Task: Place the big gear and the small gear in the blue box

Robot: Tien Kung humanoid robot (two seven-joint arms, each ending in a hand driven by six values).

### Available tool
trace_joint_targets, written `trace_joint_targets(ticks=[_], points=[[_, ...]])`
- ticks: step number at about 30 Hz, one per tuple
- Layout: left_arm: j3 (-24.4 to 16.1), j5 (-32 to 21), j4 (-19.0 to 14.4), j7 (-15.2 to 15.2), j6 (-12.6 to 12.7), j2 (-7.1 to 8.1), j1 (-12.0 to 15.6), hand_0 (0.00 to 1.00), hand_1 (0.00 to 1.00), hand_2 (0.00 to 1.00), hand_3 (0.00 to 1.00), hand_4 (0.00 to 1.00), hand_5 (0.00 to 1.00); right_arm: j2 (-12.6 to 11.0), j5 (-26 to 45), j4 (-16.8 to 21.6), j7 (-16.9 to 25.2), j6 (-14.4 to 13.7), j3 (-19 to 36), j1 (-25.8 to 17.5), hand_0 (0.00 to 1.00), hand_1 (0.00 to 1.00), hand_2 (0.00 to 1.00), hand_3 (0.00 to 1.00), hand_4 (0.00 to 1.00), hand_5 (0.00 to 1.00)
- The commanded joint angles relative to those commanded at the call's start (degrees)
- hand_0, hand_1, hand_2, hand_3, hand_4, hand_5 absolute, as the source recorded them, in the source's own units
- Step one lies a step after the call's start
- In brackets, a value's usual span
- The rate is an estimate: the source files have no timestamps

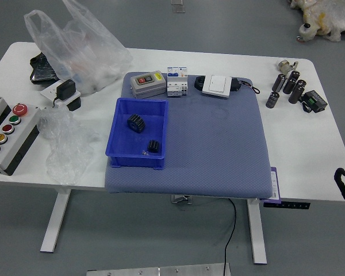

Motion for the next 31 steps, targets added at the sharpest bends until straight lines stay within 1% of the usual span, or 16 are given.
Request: trace_joint_targets(ticks=[2, 3, 8, 9, 14, 15, 20, 21, 22, 26, 27, 31], points=[[0.21, -0.13, -0.14, 0.06, -0.05, 0.05, -0.05, 0.626, 0.644, 0.622, 0.636, 0.657, 0.340, 0.08, 0.14, -0.02, -0.01, 0.03, 0.13, -0.07, 0.775, 0.726, 0.748, 0.718, 0.670, 0.398], [0.25, -0.21, -0.25, 0.07, -0.07, 0.11, -0.08, 0.625, 0.590, 0.584, 0.635, 0.656, 0.338, 0.13, 0.17, -0.02, -0.03, 0.05, 0.15, -0.08, 0.772, 0.722, 0.747, 0.714, 0.674, 0.409], [-0.23, -0.12, -0.36, 0.17, -0.22, 0.69, -0.24, 0.625, 0.590, 0.584, 0.635, 0.656, 0.338, 0.43, 0.10, -0.11, -0.20, 0.08, 0.06, 0.18, 0.772, 0.722, 0.747, 0.714, 0.674, 0.409], [-0.34, -0.12, -0.42, 0.20, -0.26, 0.84, -0.26, 0.627, 0.495, 0.529, 0.633, 0.657, 0.338, 0.47, 0.13, -0.20, -0.28, 0.12, -0.12, 0.25, 0.759, 0.712, 0.735, 0.715, 0.676, 0.409], [-0.87, -0.07, -0.31, 0.49, -0.25, 1.24, 0.18, 0.627, 0.495, 0.529, 0.633, 0.657, 0.338, 0.83, -0.02, -0.56, -0.80, 0.31, -1.42, 0.62, 0.759, 0.712, 0.735, 0.715, 0.676, 0.409], [-1.17, 0.17, -0.12, 0.65, -0.23, 1.23, 0.38, 0.622, 0.472, 0.511, 0.632, 0.657, 0.338, 0.97, -0.07, -0.60, -0.87, 0.36, -1.78, 0.74, 0.741, 0.702, 0.727, 0.704, 0.676, 0.411], [-3.79, 2.69, 0.15, 2.13, -0.43, 0.97, 1.06, 0.622, 0.472, 0.511, 0.632, 0.657, 0.338, 1.21, -0.17, -0.75, -1.28, 0.55, -3.64, 1.15, 0.741, 0.702, 0.727, 0.704, 0.676, 0.411], [-4.00, 2.83, 0.16, 2.18, -0.45, 0.97, 1.09, 0.623, 0.427, 0.455, 0.633, 0.657, 0.339, 1.22, -0.07, -0.81, -1.31, 0.57, -3.90, 1.18, 0.734, 0.699, 0.723, 0.692, 0.677, 0.409], [-4.21, 2.91, 0.17, 2.17, -0.47, 1.00, 1.09, 0.623, 0.427, 0.455, 0.633, 0.657, 0.339, 1.22, 0.06, -0.90, -1.36, 0.60, -4.25, 1.22, 0.734, 0.699, 0.723, 0.692, 0.677, 0.409], [-3.31, 1.82, 0.10, 1.34, -0.59, 1.15, 0.64, 0.623, 0.427, 0.455, 0.633, 0.657, 0.339, 1.07, 0.68, -1.18, -1.55, 0.82, -5.70, 1.36, 0.734, 0.699, 0.723, 0.692, 0.677, 0.409], [-3.00, 1.52, -0.04, 1.21, -0.64, 1.17, 0.54, 0.622, 0.391, 0.407, 0.632, 0.657, 0.341, 1.04, 0.77, -1.20, -1.64, 0.93, -5.98, 1.36, 0.737, 0.698, 0.707, 0.683, 0.678, 0.413], [-1.97, 0.36, -1.10, 0.85, -0.94, 1.15, -0.01, 0.622, 0.391, 0.407, 0.632, 0.657, 0.341, 1.16, 1.69, -1.38, -2.52, 2.26, -7.74, 1.33, 0.737, 0.698, 0.707, 0.683, 0.678, 0.413]])
